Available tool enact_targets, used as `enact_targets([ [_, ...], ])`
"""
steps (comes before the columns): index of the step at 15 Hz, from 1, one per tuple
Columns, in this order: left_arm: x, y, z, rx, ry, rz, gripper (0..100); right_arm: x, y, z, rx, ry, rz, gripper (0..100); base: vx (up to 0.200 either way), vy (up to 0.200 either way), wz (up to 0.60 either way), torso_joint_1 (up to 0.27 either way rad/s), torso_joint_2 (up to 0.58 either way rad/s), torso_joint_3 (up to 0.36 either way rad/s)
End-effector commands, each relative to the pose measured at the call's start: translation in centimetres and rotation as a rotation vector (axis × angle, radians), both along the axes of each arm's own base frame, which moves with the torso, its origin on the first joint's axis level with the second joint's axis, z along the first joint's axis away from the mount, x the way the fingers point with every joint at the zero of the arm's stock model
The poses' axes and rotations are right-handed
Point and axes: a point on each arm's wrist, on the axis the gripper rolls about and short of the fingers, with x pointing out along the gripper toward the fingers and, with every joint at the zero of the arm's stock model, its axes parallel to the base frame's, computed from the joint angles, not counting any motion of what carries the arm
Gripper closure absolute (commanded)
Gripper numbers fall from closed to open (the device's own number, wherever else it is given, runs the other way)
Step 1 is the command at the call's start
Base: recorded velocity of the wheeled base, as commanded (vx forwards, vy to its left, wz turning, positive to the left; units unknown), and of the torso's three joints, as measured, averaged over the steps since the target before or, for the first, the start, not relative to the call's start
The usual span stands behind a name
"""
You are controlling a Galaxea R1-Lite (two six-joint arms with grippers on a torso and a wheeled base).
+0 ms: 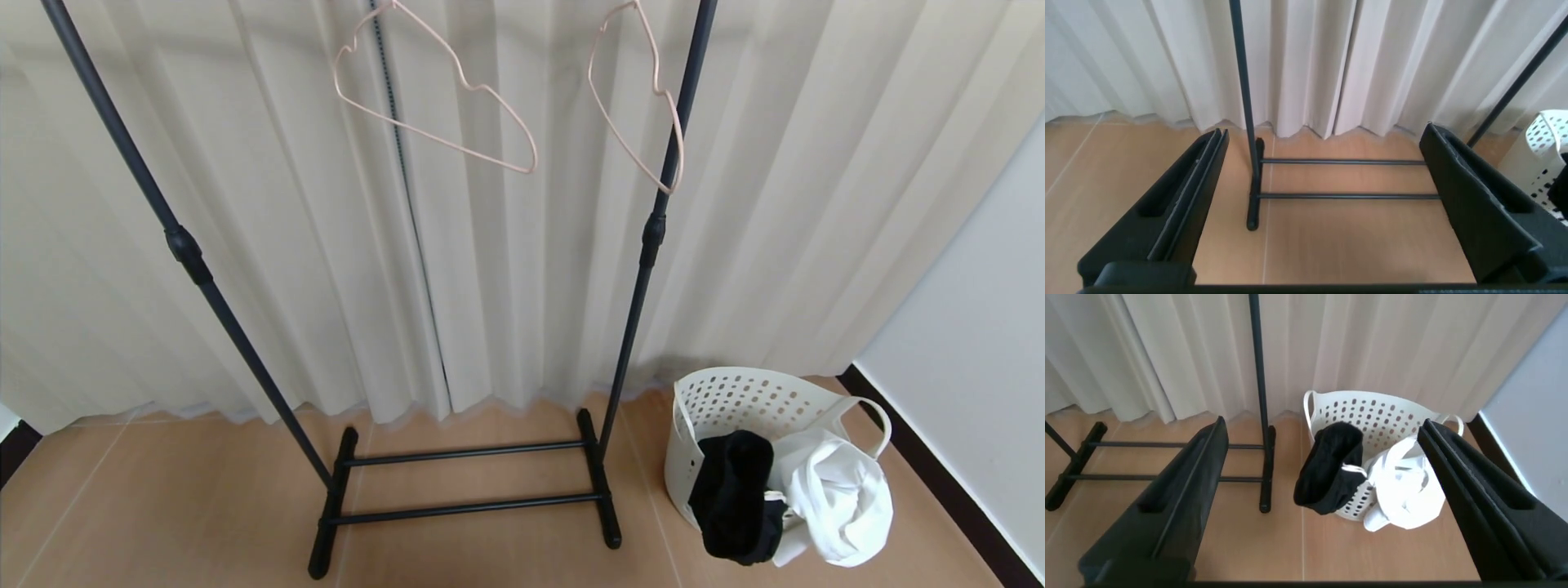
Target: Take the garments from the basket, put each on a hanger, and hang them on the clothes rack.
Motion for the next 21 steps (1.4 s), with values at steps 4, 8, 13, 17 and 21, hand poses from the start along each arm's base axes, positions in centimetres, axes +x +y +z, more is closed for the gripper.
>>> enact_targets([
  [4, 0.01, 0.00, 0.01, -0.001, 0.001, 0.000, 0, 0.01, 0.00, 0.00, 0.000, 0.001, 0.001, 0, 0.000, 0.000, 0.00, -0.083, 0.46, 0.375],
  [8, 0.01, 0.00, 0.01, -0.001, 0.001, 0.000, 0, 0.01, 0.00, 0.00, 0.000, 0.001, 0.001, 0, 0.000, 0.000, 0.00, -0.028, 0.44, 0.417],
  [13, 0.01, 0.00, 0.01, -0.001, 0.001, 0.000, 0, 0.01, 0.00, 0.00, 0.000, 0.001, 0.001, 0, 0.080, 0.000, 0.00, -0.001, 0.11, 0.111],
  [17, 0.01, 0.00, 0.01, -0.001, 0.001, 0.000, 0, 0.01, 0.00, 0.00, 0.000, 0.001, 0.001, 0, 0.100, 0.000, 0.00, -0.004, 0.01, 0.005],
  [21, 0.01, 0.00, 0.01, -0.001, 0.001, 0.000, 0, 0.01, 0.00, 0.00, 0.000, 0.001, 0.001, 0, 0.000, 0.000, -0.15, -0.001, 0.00, 0.001],
])
